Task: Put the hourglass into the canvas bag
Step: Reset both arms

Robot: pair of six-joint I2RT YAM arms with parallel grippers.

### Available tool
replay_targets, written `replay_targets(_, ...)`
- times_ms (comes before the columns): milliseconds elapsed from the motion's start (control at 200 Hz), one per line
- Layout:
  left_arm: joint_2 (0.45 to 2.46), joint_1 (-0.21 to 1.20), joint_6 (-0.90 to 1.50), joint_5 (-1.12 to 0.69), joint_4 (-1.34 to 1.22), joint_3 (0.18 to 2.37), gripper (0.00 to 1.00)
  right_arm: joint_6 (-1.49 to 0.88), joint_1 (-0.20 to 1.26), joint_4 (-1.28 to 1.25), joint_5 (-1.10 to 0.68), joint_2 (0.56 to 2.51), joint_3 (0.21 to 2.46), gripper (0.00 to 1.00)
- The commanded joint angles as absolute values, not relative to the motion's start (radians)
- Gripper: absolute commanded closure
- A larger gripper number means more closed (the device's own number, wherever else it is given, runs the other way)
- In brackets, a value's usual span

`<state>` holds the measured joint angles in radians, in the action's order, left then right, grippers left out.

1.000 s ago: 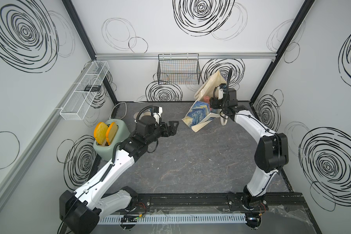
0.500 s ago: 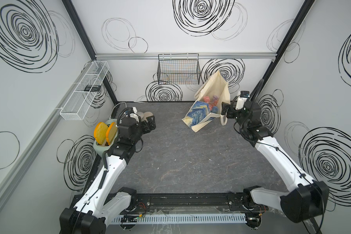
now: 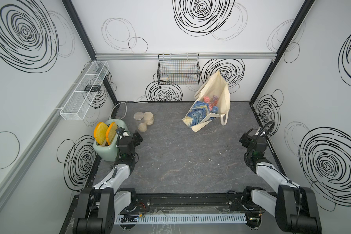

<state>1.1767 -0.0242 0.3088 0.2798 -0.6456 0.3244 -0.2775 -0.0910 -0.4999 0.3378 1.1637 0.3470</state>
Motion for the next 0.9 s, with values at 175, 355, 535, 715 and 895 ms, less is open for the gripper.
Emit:
replay_targets(175, 1.405, 0.047, 0.062, 0.222, -1.174, 0.246, 0.04, -0.188, -0.141, -0.893, -0.07, 1.451, 0.365, 0.03)
replay_targets(355, 1.489, 0.082, 0.031, 0.235, -1.462, 0.143, 0.04, 0.019, 0.011, -1.283, -0.044, 1.461, 0.157, 0.03)
replay_targets(535, 1.489, 0.074, 0.045, 0.259, -1.411, 0.165, 0.04, -0.051, -0.012, -1.136, 0.01, 1.492, 0.254, 0.03)
replay_targets(715, 1.496, 0.077, 0.04, 0.262, -1.429, 0.162, 0.04, -0.055, -0.017, -1.077, -0.008, 1.476, 0.268, 0.03)
replay_targets(895, 1.496, 0.077, 0.038, 0.264, -1.427, 0.163, 0.04, -0.048, -0.012, -1.064, -0.008, 1.493, 0.285, 0.03)
